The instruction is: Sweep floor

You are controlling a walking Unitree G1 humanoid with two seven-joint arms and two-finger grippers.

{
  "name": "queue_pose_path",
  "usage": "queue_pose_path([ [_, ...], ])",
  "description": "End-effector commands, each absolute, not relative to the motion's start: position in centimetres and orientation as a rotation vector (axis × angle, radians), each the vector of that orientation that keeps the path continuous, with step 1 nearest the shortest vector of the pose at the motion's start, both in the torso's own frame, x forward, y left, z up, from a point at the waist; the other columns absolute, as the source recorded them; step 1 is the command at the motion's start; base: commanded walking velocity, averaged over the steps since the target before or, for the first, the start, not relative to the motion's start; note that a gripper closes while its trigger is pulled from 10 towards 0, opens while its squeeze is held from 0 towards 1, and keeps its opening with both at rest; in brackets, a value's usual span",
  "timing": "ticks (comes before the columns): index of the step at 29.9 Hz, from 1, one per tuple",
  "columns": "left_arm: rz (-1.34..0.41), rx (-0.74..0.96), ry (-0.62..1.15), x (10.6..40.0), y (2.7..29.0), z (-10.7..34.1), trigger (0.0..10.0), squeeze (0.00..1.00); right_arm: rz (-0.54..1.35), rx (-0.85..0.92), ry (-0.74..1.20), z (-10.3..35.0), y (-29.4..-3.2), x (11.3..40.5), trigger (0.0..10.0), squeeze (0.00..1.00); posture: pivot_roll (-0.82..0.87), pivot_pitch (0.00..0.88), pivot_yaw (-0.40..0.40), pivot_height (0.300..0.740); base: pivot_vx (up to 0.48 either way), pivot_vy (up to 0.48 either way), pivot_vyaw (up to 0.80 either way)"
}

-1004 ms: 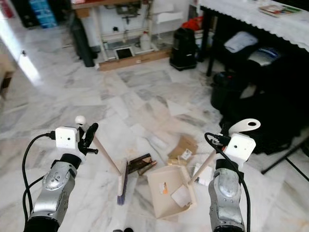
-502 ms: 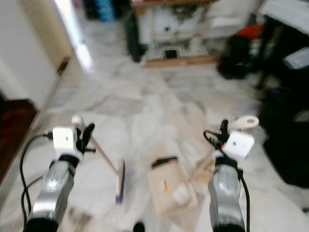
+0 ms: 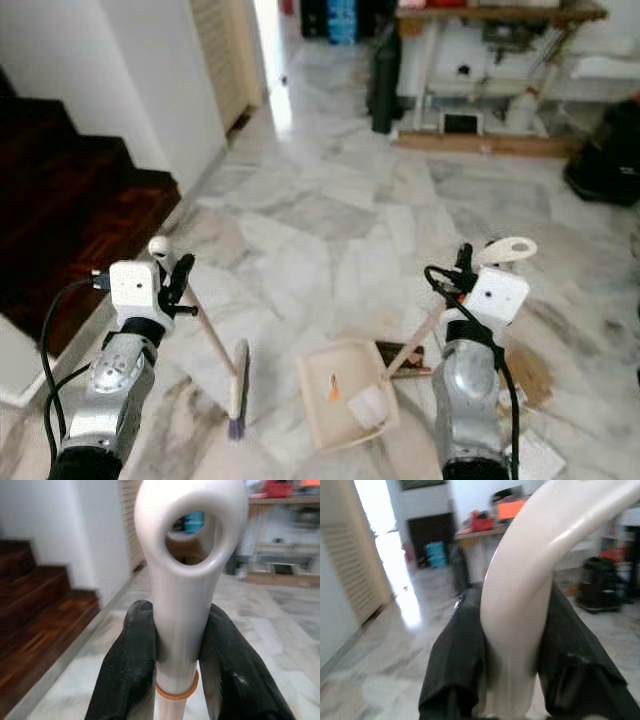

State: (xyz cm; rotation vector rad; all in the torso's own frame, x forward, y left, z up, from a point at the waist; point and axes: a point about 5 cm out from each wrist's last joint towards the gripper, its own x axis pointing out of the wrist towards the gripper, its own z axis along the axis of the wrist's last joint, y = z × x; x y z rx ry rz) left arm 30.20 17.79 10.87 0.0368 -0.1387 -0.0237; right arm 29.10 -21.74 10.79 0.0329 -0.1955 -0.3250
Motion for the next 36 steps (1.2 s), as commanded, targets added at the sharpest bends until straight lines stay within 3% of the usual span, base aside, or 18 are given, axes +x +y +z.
queue_pose_path([
  [1,-0.004,0.056,-0.177,30.3,18.2,11.6,10.0,0.00,-0.299,0.043,-0.249,12.1,-21.3,29.7,10.0,0.00,-0.03,0.000,0.019,0.740,0.000,0.000,0.80],
  [5,-0.009,0.046,-0.176,30.2,17.9,11.6,10.0,0.00,-0.298,0.037,-0.252,12.3,-21.4,29.8,10.0,0.00,-0.03,0.000,0.018,0.740,0.000,0.000,0.80],
  [36,-0.031,0.028,-0.149,29.8,17.5,11.1,10.0,0.00,-0.339,0.137,-0.199,11.1,-21.3,29.5,10.0,0.00,-0.03,0.000,0.042,0.740,0.000,0.000,0.00],
])
